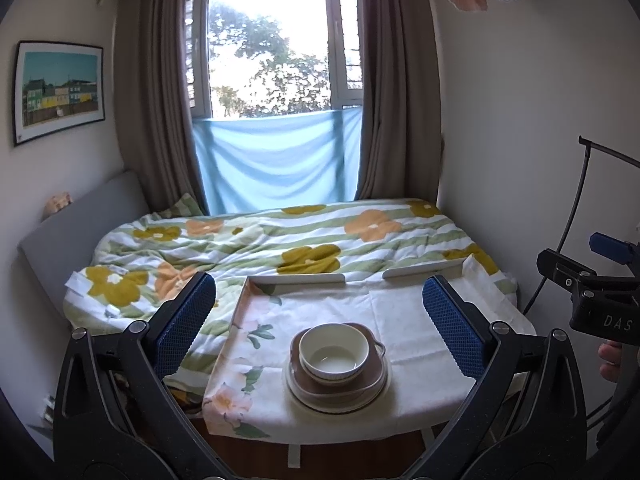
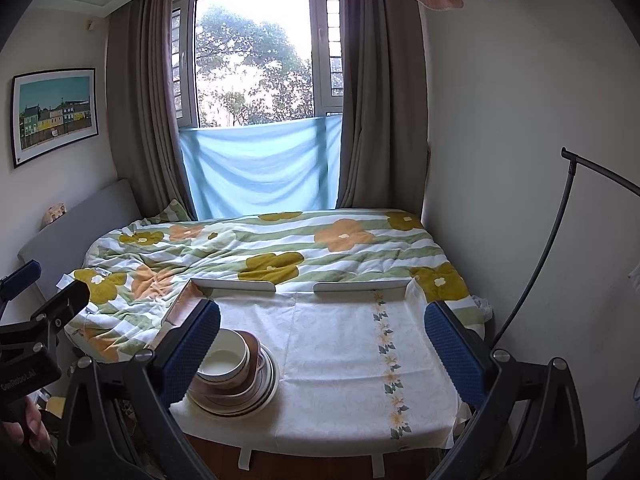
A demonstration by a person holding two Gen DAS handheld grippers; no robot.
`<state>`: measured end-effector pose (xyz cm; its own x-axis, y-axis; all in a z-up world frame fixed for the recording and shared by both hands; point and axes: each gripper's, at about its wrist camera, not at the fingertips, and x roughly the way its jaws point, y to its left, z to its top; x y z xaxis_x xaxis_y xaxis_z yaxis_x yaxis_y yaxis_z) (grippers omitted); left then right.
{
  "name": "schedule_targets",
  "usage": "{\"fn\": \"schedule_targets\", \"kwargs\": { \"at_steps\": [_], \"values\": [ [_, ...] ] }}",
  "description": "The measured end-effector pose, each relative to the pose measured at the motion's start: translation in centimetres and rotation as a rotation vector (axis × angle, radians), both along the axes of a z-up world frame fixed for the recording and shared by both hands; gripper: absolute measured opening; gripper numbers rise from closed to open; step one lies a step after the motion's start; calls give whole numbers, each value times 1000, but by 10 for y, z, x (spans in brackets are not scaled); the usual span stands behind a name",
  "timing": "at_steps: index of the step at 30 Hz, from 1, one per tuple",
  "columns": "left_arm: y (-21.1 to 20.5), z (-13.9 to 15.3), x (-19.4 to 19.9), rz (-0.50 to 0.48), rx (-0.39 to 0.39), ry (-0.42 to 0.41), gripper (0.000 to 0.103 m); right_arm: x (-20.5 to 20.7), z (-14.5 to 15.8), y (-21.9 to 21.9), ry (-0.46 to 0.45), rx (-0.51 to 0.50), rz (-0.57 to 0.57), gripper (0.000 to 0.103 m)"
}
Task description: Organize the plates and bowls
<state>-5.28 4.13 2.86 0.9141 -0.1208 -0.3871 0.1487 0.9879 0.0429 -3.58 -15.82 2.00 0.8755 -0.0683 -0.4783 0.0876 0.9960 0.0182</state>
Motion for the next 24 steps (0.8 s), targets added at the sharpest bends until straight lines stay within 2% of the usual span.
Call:
{"fn": "schedule_targets", "kwargs": {
  "at_steps": [24],
  "values": [
    [18, -5, 3, 10, 10, -28, 103, 0, -2, -6, 2, 0, -11, 102]
  ]
}}
